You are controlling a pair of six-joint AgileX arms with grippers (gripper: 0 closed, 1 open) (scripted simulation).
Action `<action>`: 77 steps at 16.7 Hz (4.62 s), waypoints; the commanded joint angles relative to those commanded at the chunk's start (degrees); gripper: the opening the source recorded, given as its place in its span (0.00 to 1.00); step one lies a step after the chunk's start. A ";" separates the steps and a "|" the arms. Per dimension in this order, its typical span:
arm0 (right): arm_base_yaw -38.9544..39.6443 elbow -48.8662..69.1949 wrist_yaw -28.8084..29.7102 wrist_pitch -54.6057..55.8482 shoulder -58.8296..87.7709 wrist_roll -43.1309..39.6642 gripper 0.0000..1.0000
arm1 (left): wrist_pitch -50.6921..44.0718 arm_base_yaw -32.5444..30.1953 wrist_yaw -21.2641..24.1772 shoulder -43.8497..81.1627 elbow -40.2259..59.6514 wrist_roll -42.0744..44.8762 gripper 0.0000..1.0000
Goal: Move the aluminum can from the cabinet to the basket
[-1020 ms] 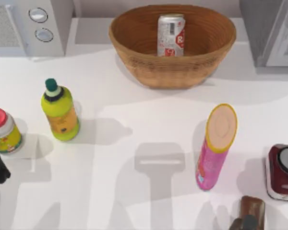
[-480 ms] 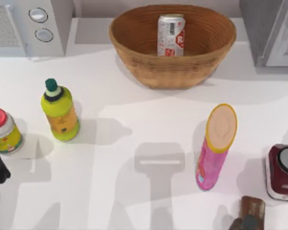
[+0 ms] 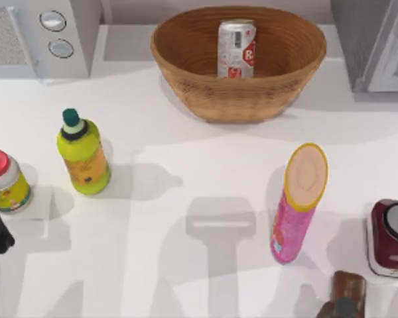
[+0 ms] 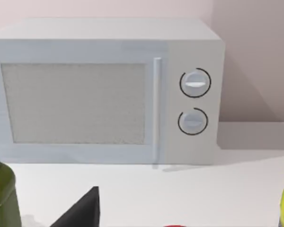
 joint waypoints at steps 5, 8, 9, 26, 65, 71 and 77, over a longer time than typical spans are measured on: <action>-10.38 -2.25 -13.74 11.63 21.45 2.19 1.00 | 0.00 0.00 0.00 0.00 0.00 0.00 1.00; -13.47 -5.47 -19.47 13.43 28.41 3.80 1.00 | 0.00 0.00 0.00 0.00 0.00 0.00 1.00; -14.03 -6.21 -20.58 13.53 29.53 4.20 1.00 | 0.00 0.00 0.00 0.00 0.00 0.00 1.00; -12.71 23.59 -20.10 -20.77 23.11 4.90 1.00 | 0.00 0.00 0.00 0.00 0.00 0.00 1.00; 55.77 73.24 48.69 -80.43 17.16 3.54 1.00 | 0.00 0.00 0.00 0.00 0.00 0.00 1.00; 69.55 71.61 62.46 -80.72 15.53 3.30 1.00 | 0.00 0.00 0.00 0.00 0.00 0.00 1.00; 68.22 72.23 63.58 -81.05 14.42 2.58 1.00 | 0.00 0.00 0.00 0.00 0.00 0.00 1.00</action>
